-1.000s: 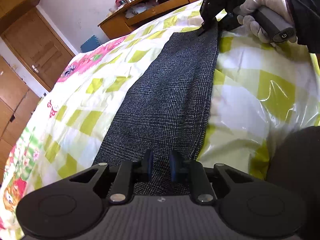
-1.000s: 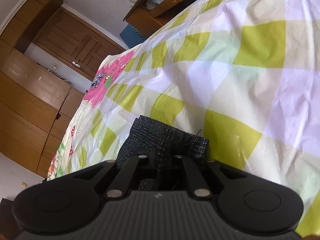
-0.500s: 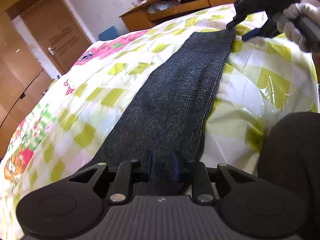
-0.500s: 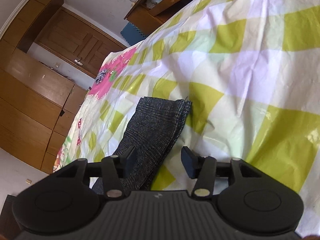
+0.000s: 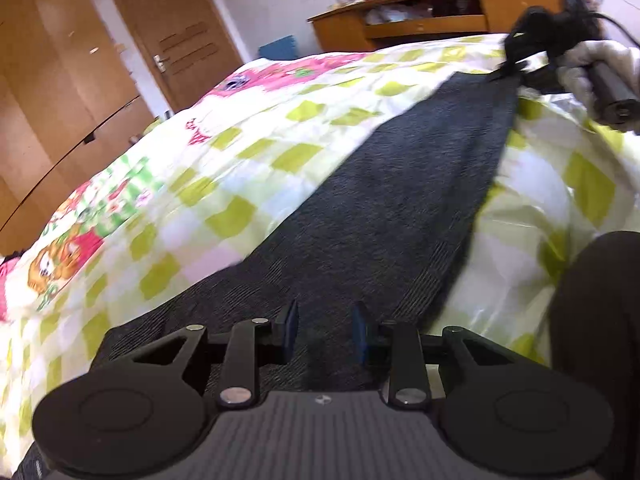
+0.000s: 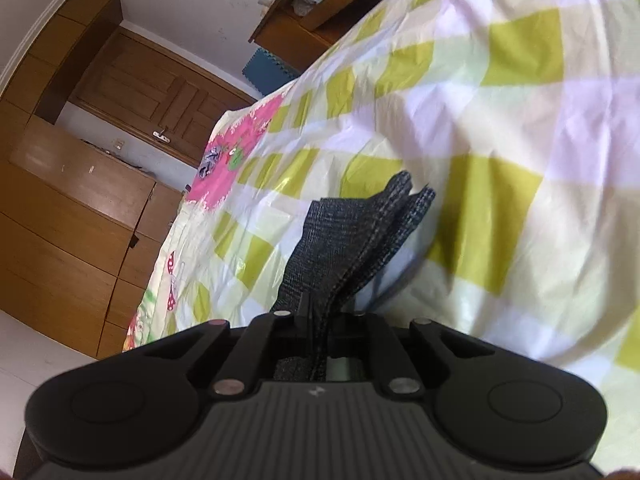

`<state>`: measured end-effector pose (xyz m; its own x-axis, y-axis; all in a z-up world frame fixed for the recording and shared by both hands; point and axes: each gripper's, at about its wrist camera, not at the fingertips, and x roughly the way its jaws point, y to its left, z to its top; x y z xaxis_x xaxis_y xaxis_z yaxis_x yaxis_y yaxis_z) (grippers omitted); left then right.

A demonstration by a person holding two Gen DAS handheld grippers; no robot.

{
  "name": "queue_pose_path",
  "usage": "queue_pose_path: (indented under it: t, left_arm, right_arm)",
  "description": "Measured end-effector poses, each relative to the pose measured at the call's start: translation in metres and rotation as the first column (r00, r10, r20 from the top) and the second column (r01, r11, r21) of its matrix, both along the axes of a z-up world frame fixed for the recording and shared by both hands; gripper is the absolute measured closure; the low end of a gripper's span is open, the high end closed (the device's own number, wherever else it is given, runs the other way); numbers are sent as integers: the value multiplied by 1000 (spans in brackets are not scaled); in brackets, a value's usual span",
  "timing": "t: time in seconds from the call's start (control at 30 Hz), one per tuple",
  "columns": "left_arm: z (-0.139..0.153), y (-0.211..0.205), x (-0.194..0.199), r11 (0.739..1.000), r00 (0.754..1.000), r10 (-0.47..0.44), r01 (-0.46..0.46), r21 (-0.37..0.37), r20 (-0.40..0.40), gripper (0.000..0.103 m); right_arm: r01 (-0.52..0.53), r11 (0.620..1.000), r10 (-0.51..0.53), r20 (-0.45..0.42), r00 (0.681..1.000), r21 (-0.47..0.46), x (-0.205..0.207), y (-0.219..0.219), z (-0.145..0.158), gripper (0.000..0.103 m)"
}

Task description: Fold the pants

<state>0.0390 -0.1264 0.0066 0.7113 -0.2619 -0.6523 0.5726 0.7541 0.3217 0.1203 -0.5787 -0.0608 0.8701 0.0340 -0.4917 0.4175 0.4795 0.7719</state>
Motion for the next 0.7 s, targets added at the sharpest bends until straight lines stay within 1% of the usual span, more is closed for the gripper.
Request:
queue_pose_path:
  t: [0.07,0.1,0.17,0.2,0.23,0.27,0.3,0.33,0.37,0.4,0.43,0.47,0.5,0.53,0.57,0.6,0.63,0.67,0.7]
  left_arm:
    - [-4,5,3,1000,999,1,-2,-14,-43,59]
    - [-7,7,3,999,998,7,-9,-34,-59,59]
    - [-11,8,2,998,997,15,-19,-54,-76,60]
    - [-11,9,0,998,997,12,-16,-57,-73,60]
    - [-9,12,-1,998,997,10,-14,-63,-73,60]
    - [-6,17,-2,997,997,12,-17,-71,-72,59]
    - [-2,24,-4,997,998,22,-27,-75,-65,59]
    - [2,32,-6,996,998,40,-43,-81,-46,59]
    - [6,40,-7,994,998,54,-56,-92,-22,59]
    - [10,49,-10,993,998,68,-67,-102,5,59]
    - [13,58,-11,991,996,85,-81,-109,32,59]
    - [13,67,-10,988,993,109,-102,-117,52,58]
    - [12,76,-7,984,989,137,-128,-125,62,58]
    - [10,85,-3,979,985,163,-154,-135,61,58]
    - [7,94,1,973,980,191,-182,-141,52,58]
    - [2,103,5,966,974,223,-215,-143,43,58]
    - [-4,111,7,959,968,250,-243,-145,30,58]
    - [-10,120,9,952,962,273,-269,-149,7,58]
    - [-15,129,9,943,956,292,-292,-159,-23,58]
  right_arm:
    - [25,999,-27,-51,998,-40,-8,-7,-1,96]
    - [20,998,-25,-97,995,-54,-8,-8,-6,97]
    - [-10,994,-6,-139,990,-111,-5,-3,-5,97]
    - [-20,990,-2,-159,987,-141,-2,1,1,96]
    - [-23,987,-4,-173,985,-158,-1,3,7,90]
    - [-24,981,-14,-196,981,-191,-2,5,16,88]
    - [-31,968,-26,-221,975,-249,-5,7,28,87]
    - [-37,946,-41,-232,972,-323,-10,15,42,86]
    - [-42,919,-51,-225,973,-391,-17,25,56,86]
    - [-60,892,-38,-205,978,-448,-23,38,70,86]
    - [-106,873,22,-180,984,-475,-26,54,86,85]
    - [-175,863,114,-155,981,-473,-22,72,97,82]
    - [-267,850,230,-137,964,-453,-11,93,105,77]
    - [-358,831,338,-124,933,-425,4,115,108,67]
    - [-467,797,464,-107,879,-382,26,142,107,60]
    - [-567,754,578,-76,813,-332,52,171,102,60]
    - [-642,711,660,-44,750,-287,76,201,95,60]
    - [-703,668,719,-30,694,-244,99,228,87,60]
    - [-777,600,788,-29,615,-193,127,261,75,60]
